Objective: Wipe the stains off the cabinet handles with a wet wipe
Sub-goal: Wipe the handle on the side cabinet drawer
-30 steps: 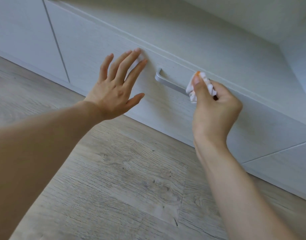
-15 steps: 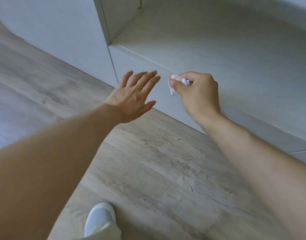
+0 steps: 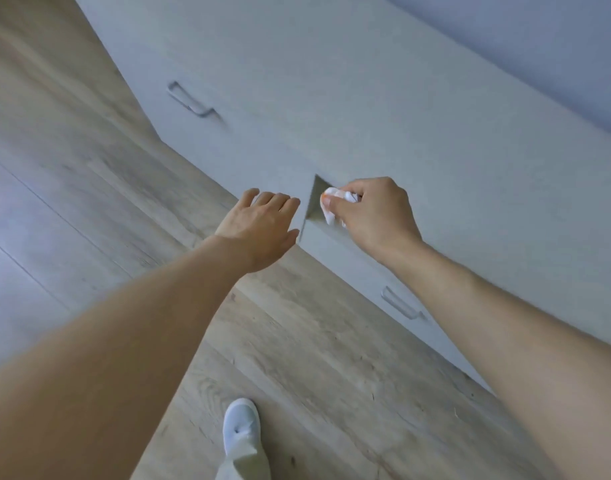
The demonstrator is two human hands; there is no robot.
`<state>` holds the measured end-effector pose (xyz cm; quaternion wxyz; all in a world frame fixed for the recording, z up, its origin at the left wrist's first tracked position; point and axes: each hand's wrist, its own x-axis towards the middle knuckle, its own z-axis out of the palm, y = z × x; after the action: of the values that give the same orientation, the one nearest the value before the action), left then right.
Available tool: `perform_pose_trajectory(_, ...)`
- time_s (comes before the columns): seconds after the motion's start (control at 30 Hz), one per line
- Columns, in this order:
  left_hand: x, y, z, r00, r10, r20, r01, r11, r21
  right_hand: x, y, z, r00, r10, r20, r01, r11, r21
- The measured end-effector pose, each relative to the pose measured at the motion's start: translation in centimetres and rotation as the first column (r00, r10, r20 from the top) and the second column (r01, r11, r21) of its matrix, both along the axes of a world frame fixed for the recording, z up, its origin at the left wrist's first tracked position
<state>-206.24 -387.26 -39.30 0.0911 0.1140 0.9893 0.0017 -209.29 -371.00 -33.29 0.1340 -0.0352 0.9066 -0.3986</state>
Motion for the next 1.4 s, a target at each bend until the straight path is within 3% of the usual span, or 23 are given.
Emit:
perform_pose_trajectory(0.3, -3.6, -11.7, 5.3, 0.996, 0.083, 0.011, -0.083, 0.995, -0.051, -5.2, -9.0, 3.0, 0.998, -0.021, 0.066, 0.024, 0.999, -0.046)
perform_pose_trajectory(0.7, -16.2, -16.5, 0.5, 0.954, 0.102, 0.280, -0.037, 0.973, -0.228, -17.2, -14.3, 0.3, 0.993, -0.100, 0.065, 0.105, 0.992, -0.070)
perform_pose_trajectory(0.8, -18.4, -17.6, -1.0, 0.938, 0.076, 0.337, 0.004, 0.973, -0.232, -19.6, -15.4, -0.2, 0.992, -0.104, 0.075, 0.110, 0.991, -0.078)
perform_pose_trajectory(1.03, -19.3, -20.7, -2.1, 0.928, -0.065, 0.366, 0.099, 0.992, -0.076, -23.2, -21.2, -0.7, 0.983, -0.132, 0.130, 0.142, 0.987, -0.073)
perform_pose_trajectory(1.2, -21.4, -24.1, -2.7, 0.924, -0.271, 0.271, 0.274, 0.961, 0.026, -24.6, -25.7, -1.0, 0.966, -0.228, 0.123, 0.234, 0.972, -0.031)
perform_pose_trajectory(1.4, -24.9, -33.2, -3.0, 0.913, -0.288, 0.287, 0.336, 0.932, -0.134, -24.7, -30.3, -1.9, 0.872, -0.479, 0.105, 0.485, 0.873, -0.046)
